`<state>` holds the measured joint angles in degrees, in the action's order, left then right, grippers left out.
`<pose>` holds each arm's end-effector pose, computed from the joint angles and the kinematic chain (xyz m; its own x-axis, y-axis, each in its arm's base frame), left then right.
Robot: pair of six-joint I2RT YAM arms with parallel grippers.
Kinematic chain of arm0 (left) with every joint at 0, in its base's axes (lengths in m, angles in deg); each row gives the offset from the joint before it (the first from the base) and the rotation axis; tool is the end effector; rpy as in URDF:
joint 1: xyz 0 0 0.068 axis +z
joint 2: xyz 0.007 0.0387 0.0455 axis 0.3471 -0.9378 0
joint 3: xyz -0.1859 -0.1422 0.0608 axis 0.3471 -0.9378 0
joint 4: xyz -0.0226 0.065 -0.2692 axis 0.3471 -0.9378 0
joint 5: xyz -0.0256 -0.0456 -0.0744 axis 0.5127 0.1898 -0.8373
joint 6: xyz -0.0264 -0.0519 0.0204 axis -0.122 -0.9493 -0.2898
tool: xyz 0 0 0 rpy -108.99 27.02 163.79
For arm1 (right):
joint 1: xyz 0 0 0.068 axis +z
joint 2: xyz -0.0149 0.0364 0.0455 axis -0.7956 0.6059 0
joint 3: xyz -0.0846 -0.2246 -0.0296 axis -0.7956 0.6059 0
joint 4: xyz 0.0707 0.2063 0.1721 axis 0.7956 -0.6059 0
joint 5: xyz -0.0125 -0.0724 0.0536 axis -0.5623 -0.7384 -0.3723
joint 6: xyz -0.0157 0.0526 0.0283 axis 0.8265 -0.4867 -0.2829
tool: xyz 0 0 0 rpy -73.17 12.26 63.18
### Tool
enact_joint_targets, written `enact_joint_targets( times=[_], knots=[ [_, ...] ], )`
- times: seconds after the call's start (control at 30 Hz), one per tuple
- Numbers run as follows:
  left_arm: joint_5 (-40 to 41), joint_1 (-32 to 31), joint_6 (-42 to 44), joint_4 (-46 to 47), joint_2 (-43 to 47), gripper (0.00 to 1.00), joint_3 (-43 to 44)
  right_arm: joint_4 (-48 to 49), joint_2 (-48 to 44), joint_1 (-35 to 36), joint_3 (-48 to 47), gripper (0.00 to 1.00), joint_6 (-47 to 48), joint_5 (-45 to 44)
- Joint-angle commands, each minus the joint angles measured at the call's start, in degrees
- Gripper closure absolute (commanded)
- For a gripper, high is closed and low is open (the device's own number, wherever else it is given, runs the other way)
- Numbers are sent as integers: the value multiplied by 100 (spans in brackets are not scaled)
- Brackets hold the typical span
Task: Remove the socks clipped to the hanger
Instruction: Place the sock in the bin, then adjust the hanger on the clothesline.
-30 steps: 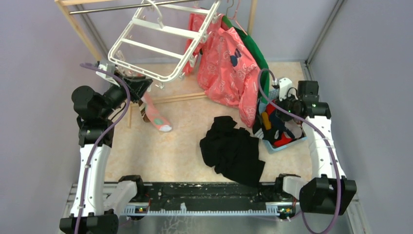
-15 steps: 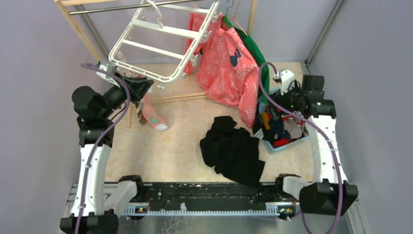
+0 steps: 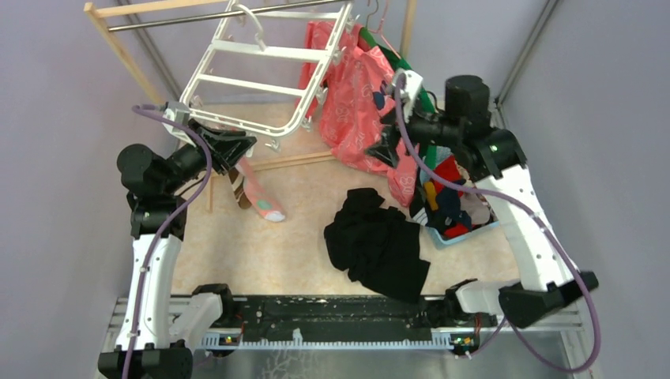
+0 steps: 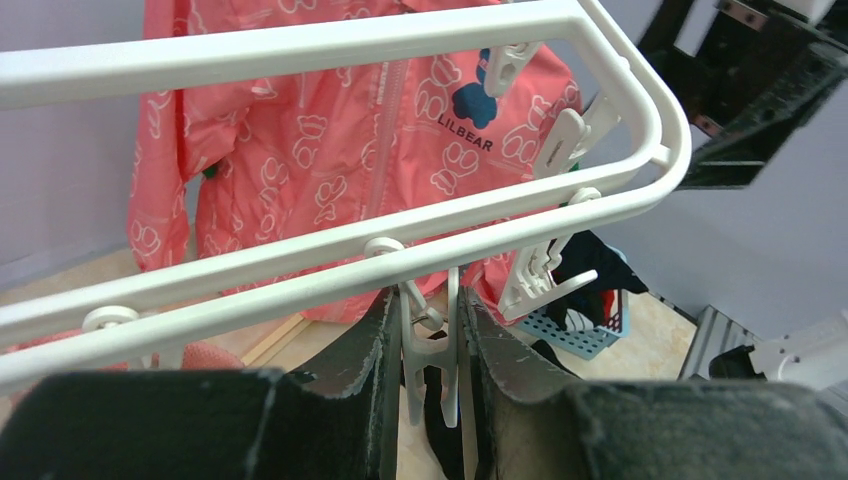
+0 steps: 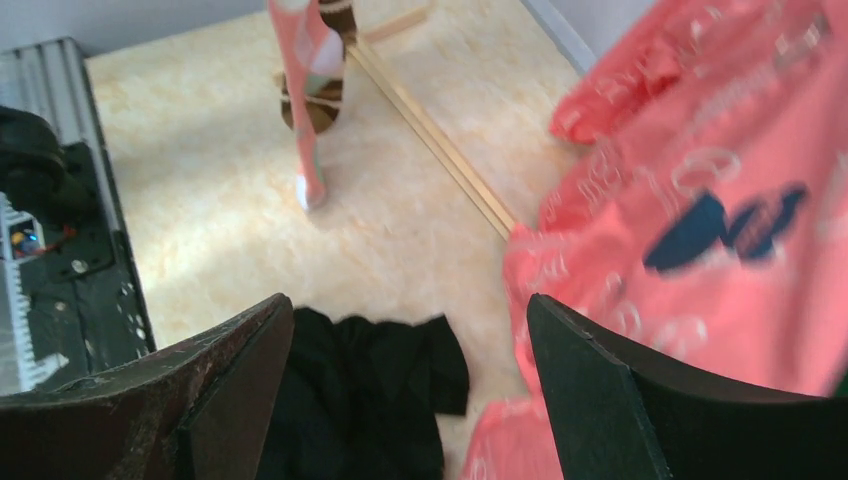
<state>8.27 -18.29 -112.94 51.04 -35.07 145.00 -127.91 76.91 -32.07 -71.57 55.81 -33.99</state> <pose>0.2265 -0.0276 0.4103 -0.0633 -0.2609 -0.9633 0.7542 0.6197 -0.2174 0.2370 0.1200 0.4425 -0.0388 -0.3040 -0.9519 -0.8840 0.4546 -0.1092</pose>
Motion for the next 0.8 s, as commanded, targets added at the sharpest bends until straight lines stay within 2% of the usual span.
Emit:
enact_joint_targets(
  times=[0.0,0.13,0.27,0.5,0.63,0.77],
  knots=[
    [-732,-26,-155,158,125,76,-89,578,841,580,-855,14,-547,0],
    [-750,-20,-81,167,124,75,-111,735,1419,1158,-1505,14,-739,-114],
    [-791,-22,-124,242,94,75,-169,1019,1848,1700,-1908,14,-885,-750],
    [-818,-24,-172,294,113,74,-246,1281,2596,1768,-2837,19,-1106,-1364],
    [-801,-21,-213,359,127,73,-299,1404,2688,1769,-2917,23,-1096,-1484],
    [-770,-22,-247,361,136,72,-340,1536,2699,1767,-2872,37,-1094,-1299]
  ],
)
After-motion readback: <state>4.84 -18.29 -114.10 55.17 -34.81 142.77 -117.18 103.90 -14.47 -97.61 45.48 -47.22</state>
